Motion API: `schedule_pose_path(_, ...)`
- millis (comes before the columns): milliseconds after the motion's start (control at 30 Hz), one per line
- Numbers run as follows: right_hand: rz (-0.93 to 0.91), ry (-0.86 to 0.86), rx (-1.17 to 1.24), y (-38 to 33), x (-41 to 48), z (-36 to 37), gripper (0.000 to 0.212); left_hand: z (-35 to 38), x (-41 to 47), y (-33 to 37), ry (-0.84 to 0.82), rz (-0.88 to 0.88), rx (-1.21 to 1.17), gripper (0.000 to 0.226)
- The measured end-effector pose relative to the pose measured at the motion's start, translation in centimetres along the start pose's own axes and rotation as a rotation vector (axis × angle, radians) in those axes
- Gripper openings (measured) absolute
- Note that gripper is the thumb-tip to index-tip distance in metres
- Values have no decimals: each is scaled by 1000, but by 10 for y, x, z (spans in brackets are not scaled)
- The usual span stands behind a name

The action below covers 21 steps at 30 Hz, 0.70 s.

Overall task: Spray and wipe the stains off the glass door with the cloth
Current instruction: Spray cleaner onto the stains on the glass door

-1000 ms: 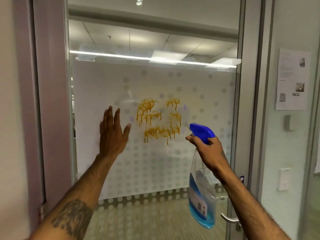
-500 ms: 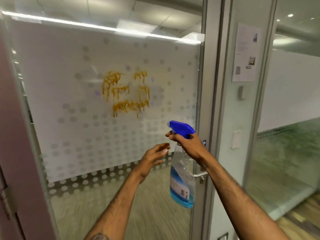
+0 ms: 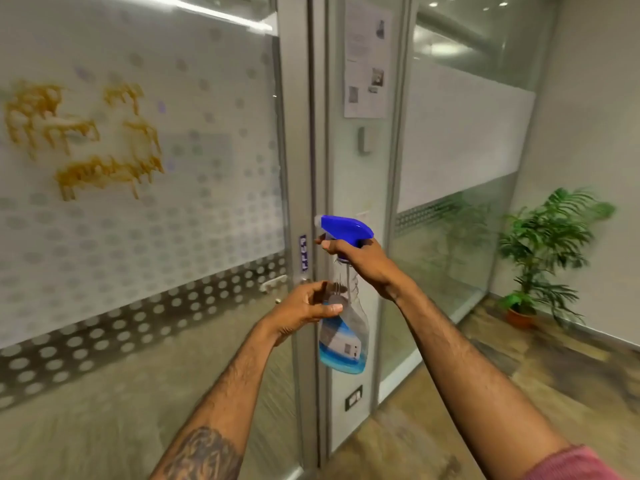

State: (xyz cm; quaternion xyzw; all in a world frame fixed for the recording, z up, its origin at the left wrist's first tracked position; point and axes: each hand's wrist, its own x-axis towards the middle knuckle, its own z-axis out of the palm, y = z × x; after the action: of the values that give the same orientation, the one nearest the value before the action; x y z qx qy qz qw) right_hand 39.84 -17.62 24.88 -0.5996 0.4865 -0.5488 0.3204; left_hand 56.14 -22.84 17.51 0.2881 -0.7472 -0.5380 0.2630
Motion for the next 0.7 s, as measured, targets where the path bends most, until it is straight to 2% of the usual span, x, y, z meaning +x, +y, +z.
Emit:
schedule_pose_path(200,4,105,-135,15,-45,-93,20,91,43,14,-10,57,-46,36)
schedule_pose_path(267,38,130,-173,21,-61,-125,23,122,56,20,-27,66,-50,35)
schedule_pose_path(433,122,204,-279,26,-113,-204,23,209,85,32,-128,86,-37,51)
schedule_pose_path(600,167,324,-330,27,-167,-276,6,302,111,46,-237,112,-85,52)
schedule_pose_path(700,214,440,-352,30,-200,-317,13,355,129,54,-355,118,-119,50)
